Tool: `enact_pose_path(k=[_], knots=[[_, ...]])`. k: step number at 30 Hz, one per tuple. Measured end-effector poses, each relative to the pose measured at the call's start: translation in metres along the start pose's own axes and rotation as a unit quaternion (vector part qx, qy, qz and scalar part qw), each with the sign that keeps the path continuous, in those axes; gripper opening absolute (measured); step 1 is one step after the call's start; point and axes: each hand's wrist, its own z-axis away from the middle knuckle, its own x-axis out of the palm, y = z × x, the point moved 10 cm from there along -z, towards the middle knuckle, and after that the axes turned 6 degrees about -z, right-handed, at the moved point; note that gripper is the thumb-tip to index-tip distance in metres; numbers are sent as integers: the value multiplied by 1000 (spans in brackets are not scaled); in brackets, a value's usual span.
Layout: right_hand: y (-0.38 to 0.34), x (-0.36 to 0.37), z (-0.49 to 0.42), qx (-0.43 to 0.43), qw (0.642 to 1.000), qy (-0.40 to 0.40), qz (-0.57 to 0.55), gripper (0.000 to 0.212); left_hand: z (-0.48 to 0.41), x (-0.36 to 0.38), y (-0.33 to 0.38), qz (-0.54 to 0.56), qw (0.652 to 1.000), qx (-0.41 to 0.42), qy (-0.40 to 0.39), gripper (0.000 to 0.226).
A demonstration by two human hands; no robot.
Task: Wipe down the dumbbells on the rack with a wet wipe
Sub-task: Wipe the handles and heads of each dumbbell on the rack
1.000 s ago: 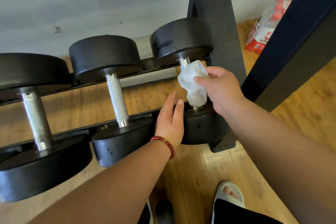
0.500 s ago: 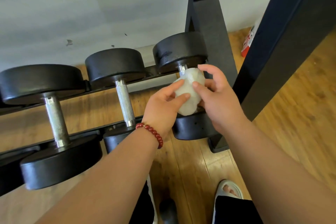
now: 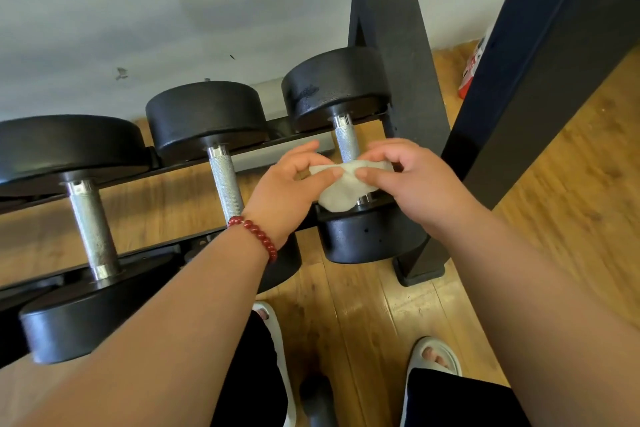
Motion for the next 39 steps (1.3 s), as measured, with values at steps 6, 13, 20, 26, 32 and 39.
enact_pose_path(k=[6, 13, 20, 26, 32, 39], knots=[[4, 7, -4, -22, 998, 40, -49, 9, -11, 10, -12, 68, 997, -29, 15, 23], [19, -8, 7, -52, 984, 167, 34, 23, -23, -14, -32, -19, 984, -67, 163, 17], [35, 4, 4, -44, 979, 177, 94, 36, -52, 10, -47, 22, 980, -121, 154, 25], [41, 0, 3, -31, 976, 193, 91, 32, -60, 31, -60, 203, 957, -170, 118, 49], [39, 0, 2, -38, 975, 197, 92, 21, -78, 42, -36, -15, 990, -113, 84, 43], [40, 3, 0, -36, 974, 192, 113, 18, -81, 61, -42, -10, 997, -76, 23, 42]])
